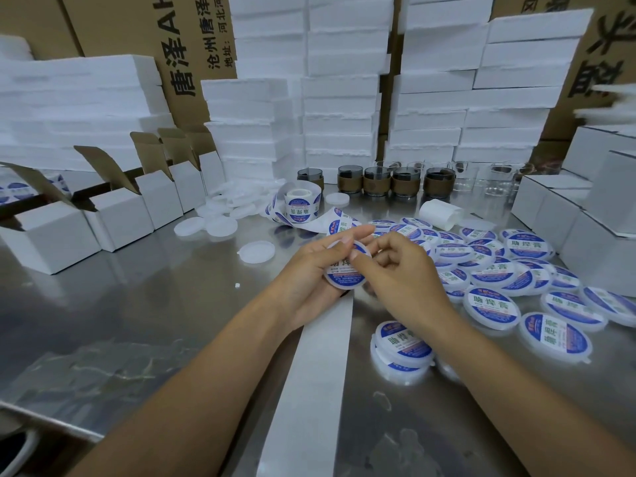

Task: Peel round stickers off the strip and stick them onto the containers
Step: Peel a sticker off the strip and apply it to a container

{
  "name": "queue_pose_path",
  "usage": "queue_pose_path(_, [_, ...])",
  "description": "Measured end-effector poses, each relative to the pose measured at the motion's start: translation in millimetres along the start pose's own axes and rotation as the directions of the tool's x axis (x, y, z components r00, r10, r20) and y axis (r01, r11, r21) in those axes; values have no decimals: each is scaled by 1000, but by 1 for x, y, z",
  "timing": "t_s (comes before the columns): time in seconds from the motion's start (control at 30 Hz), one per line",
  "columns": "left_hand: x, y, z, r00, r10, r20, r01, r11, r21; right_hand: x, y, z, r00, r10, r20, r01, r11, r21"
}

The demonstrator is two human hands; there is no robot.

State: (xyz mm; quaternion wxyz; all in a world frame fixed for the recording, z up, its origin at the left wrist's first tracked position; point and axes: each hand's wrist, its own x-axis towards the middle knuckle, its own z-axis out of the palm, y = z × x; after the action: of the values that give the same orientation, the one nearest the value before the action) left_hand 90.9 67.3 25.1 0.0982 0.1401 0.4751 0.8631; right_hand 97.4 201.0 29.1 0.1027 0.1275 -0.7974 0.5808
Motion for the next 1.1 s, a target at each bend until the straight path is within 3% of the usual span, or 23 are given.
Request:
queue_pose_path(0.1, [0, 0, -1, 1000, -3, 20, 3, 1000, 1, 1, -5, -3, 999, 27, 38, -32, 991, 132])
queue_pose_path(0.2, [1, -3, -1, 1000, 5, -9, -4, 999, 54, 2, -7, -5, 999, 35, 22, -37, 992, 123])
queue_pose_path(0.37, [0, -8, -2, 992, 71, -108, -36, 952, 304, 3, -6, -6, 996, 68, -65, -58, 987, 152])
queue_pose_path(0.5, [1, -7, -3, 976, 119, -180, -58, 948, 312, 5, -5, -6, 997, 76, -3, -75, 979, 189])
queue_pose_path(0.73, [2, -11, -5, 987, 147, -71, -115, 935, 336, 5, -3, -8, 995, 78, -65, -64, 979, 192])
queue_pose_path(0.97, [-1, -12, -4, 987, 153, -47, -113, 873, 474, 5, -4, -8, 993, 81, -91, -67, 987, 143])
queue_pose_path(1.1, [-1, -11, -2, 985, 155, -73, -107, 890, 444, 6, -2, -8, 988, 105, -111, -88, 984, 152])
